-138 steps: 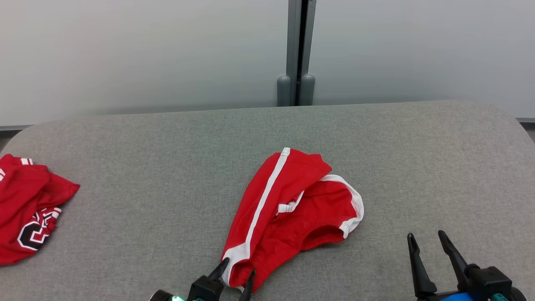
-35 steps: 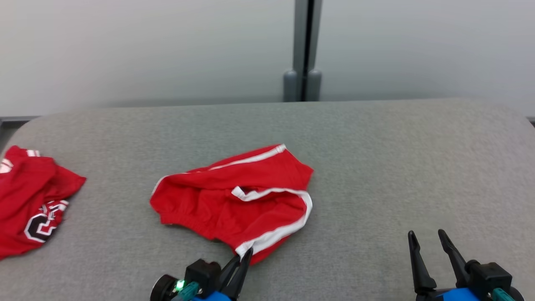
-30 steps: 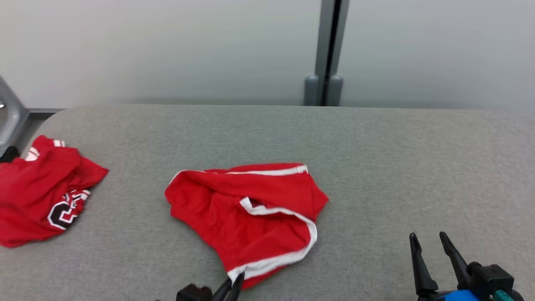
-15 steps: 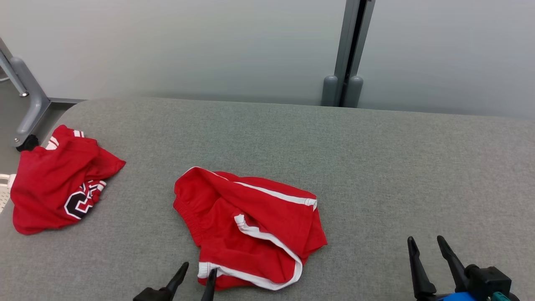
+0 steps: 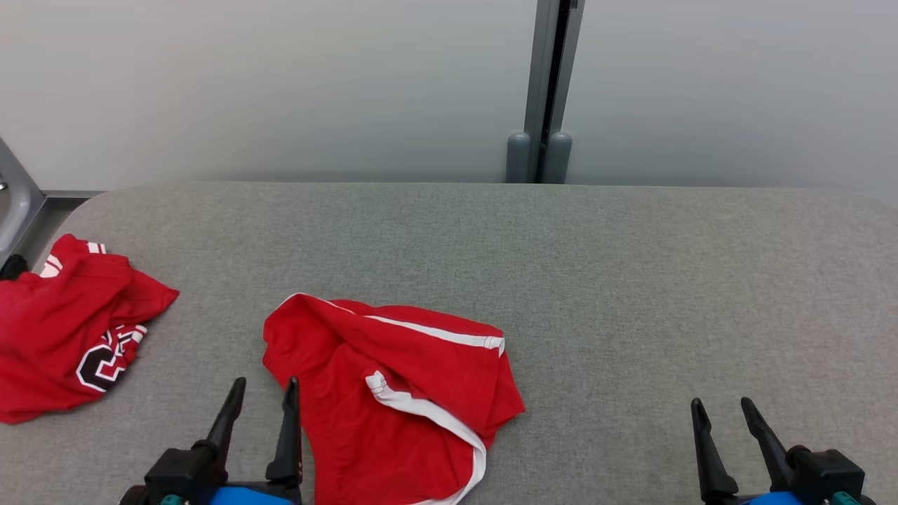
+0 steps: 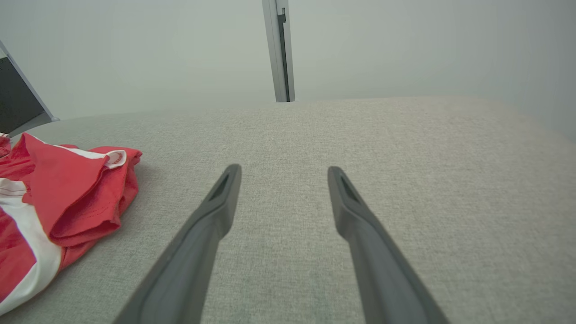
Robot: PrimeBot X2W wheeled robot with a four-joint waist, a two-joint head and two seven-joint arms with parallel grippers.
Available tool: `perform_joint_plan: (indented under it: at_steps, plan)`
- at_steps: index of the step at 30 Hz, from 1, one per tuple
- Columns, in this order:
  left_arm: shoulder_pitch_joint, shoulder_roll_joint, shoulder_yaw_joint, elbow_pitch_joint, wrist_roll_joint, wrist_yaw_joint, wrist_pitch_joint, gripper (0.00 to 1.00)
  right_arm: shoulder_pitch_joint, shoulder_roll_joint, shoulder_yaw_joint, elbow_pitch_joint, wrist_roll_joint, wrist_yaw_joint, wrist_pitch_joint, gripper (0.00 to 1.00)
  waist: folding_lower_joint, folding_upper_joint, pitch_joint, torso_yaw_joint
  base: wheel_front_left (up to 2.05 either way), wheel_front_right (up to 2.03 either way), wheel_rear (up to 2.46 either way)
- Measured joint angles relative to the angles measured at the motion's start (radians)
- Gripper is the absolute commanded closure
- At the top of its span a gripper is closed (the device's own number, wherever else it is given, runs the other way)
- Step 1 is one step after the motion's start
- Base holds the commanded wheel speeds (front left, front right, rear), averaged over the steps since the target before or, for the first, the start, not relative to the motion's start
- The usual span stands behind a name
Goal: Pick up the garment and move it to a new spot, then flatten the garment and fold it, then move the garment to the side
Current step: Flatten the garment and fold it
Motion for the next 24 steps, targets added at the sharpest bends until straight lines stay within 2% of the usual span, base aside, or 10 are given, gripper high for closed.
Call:
perform_joint_plan:
  at_steps: [9, 17, 24]
  plan:
    - [-0.049, -0.026, 0.141, 0.037, 0.099, 0.0, 0.0, 0.0, 0.0, 0.0, 0.0, 0.003, -0.001, 0.0, 0.0, 0.0, 0.0, 0.0, 0.003, -0.012, 0.0, 0.0, 0.0]
    - [-0.075, -0.067, 0.227, 0.055, 0.172, -0.037, 0.0, 0.0, -0.002, 0.0, 0.0, 0.006, -0.004, 0.0, 0.0, 0.0, 0.0, 0.0, 0.017, -0.013, 0.0, 0.0, 0.0]
    - [-0.082, -0.1, 0.257, 0.059, 0.209, -0.065, 0.0, 0.0, -0.077, -0.001, 0.088, 0.022, -0.009, 0.0, 0.0, 0.0, 0.0, 0.0, 0.033, 0.006, 0.0, 0.0, 0.0]
